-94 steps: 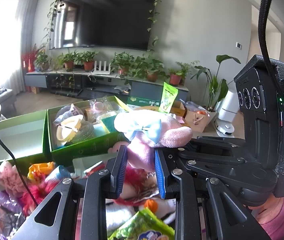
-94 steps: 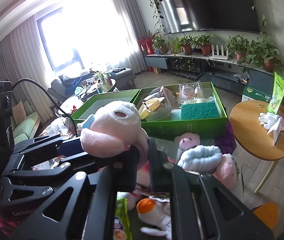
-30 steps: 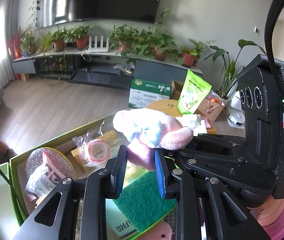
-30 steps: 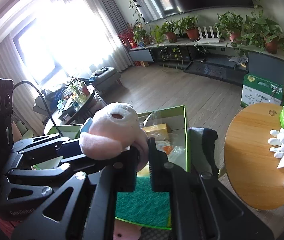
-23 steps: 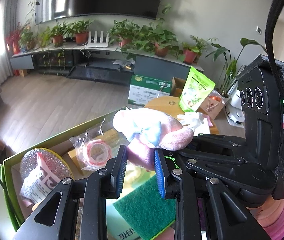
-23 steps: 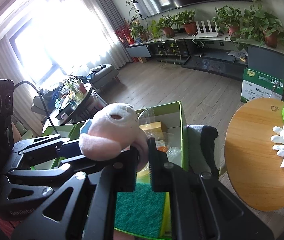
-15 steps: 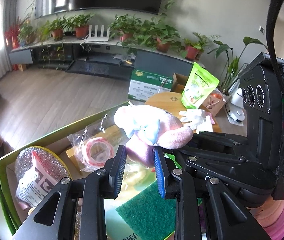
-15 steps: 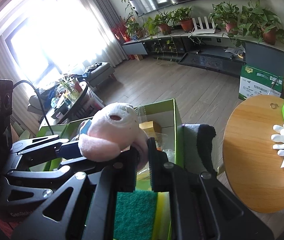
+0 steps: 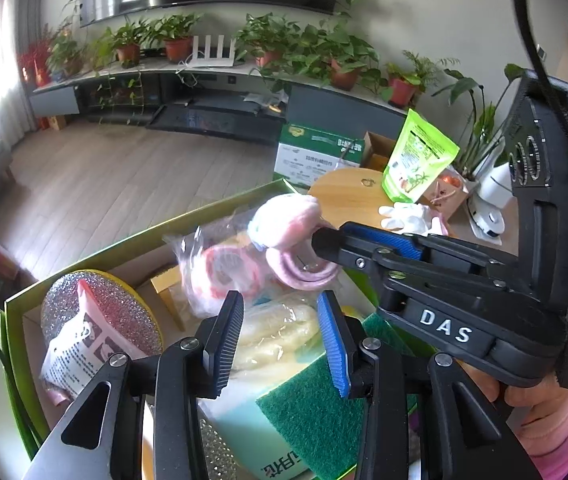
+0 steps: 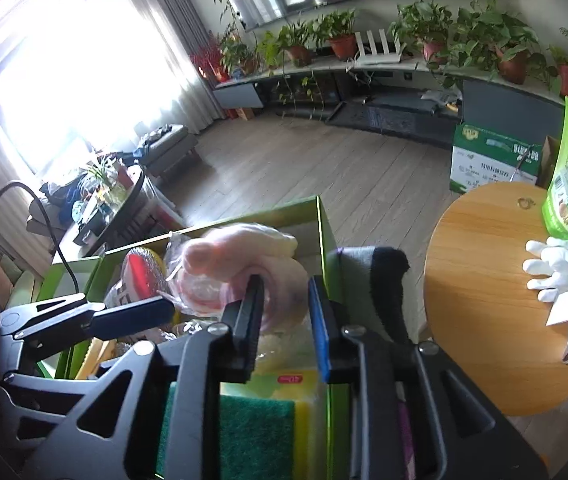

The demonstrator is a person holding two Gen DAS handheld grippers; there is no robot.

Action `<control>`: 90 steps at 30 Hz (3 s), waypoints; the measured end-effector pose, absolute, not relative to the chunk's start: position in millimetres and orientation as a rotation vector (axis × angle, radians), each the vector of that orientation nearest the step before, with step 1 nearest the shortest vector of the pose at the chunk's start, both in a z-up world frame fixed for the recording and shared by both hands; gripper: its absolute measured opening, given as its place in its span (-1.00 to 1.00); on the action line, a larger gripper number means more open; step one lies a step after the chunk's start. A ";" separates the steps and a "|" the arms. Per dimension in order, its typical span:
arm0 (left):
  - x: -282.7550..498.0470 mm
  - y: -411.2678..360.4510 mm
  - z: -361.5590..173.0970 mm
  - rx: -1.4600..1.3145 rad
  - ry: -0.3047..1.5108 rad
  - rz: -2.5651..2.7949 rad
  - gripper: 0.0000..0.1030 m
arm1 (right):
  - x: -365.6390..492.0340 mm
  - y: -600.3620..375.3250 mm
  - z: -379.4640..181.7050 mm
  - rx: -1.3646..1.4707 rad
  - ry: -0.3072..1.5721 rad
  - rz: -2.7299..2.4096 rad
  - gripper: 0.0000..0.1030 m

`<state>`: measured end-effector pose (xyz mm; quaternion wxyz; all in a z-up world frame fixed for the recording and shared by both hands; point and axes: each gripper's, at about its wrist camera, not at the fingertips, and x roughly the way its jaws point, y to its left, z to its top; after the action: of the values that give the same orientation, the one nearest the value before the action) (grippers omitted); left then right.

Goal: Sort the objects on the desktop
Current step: 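Lower the pink plush toy into the green box and open the right gripper, then withdraw the right gripper from the box back over the pile, then reach the right gripper down to the pink plastic clip on the blanket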

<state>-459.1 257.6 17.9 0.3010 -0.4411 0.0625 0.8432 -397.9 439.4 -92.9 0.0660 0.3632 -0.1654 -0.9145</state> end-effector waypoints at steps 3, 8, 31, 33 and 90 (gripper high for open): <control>-458.5 254.8 18.9 -1.171 0.170 2.244 -0.24 | -394.8 438.4 -88.2 1.083 -0.500 -2.761 -0.47; -455.9 250.3 25.4 -1.160 0.147 2.255 -0.24 | -386.5 437.2 -80.0 1.063 -0.493 -2.771 -0.47; -389.6 202.7 104.8 -0.989 0.035 2.339 -0.24 | -302.9 399.1 2.1 0.877 -0.378 -2.774 -0.44; -375.8 197.6 112.9 -0.967 0.033 2.342 -0.24 | -290.5 394.6 9.8 0.859 -0.367 -2.771 -0.44; -121.1 20.9 67.7 -0.890 -0.038 2.548 -0.21 | -59.1 230.7 -24.5 0.849 -0.157 -2.534 -0.25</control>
<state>-121.1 20.9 67.7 0.2196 -0.3217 -0.0138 0.9209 -59.1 230.7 -24.5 0.2303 0.3085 -0.0569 -0.9212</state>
